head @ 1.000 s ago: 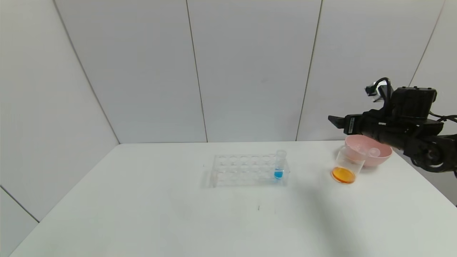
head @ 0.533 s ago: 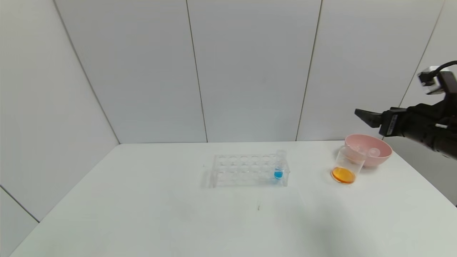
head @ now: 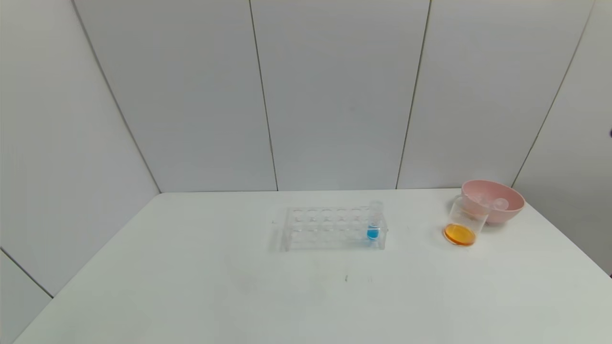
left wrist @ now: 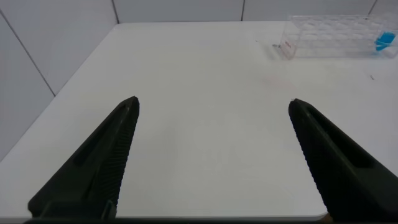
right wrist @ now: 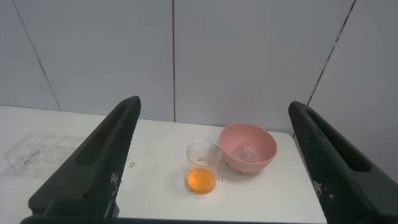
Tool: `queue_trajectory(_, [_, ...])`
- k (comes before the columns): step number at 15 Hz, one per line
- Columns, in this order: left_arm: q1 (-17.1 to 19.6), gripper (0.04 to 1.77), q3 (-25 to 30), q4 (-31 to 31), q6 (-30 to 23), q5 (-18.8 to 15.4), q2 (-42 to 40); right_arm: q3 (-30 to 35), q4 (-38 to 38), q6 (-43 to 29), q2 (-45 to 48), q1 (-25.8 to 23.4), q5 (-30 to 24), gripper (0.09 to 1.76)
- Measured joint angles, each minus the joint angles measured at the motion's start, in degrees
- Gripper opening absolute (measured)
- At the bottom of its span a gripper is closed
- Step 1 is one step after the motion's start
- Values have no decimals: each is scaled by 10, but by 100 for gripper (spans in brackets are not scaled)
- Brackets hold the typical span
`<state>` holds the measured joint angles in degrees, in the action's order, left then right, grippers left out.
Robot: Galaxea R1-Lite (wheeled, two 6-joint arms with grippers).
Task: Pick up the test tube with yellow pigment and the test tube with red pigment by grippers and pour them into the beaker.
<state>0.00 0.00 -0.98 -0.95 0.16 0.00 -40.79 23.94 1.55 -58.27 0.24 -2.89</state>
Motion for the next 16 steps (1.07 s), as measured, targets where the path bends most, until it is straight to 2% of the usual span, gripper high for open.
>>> queue_trajectory(6, [0,172,0,0,0,0,0,36,-60,2,210,-10,-7,170])
queue_trajectory(11, [0,172,0,0,0,0,0,34,-172,34,375,28,6,170])
queue_trajectory(16, [0,172,0,0,0,0,0,62,-200,40,500,8,13,170])
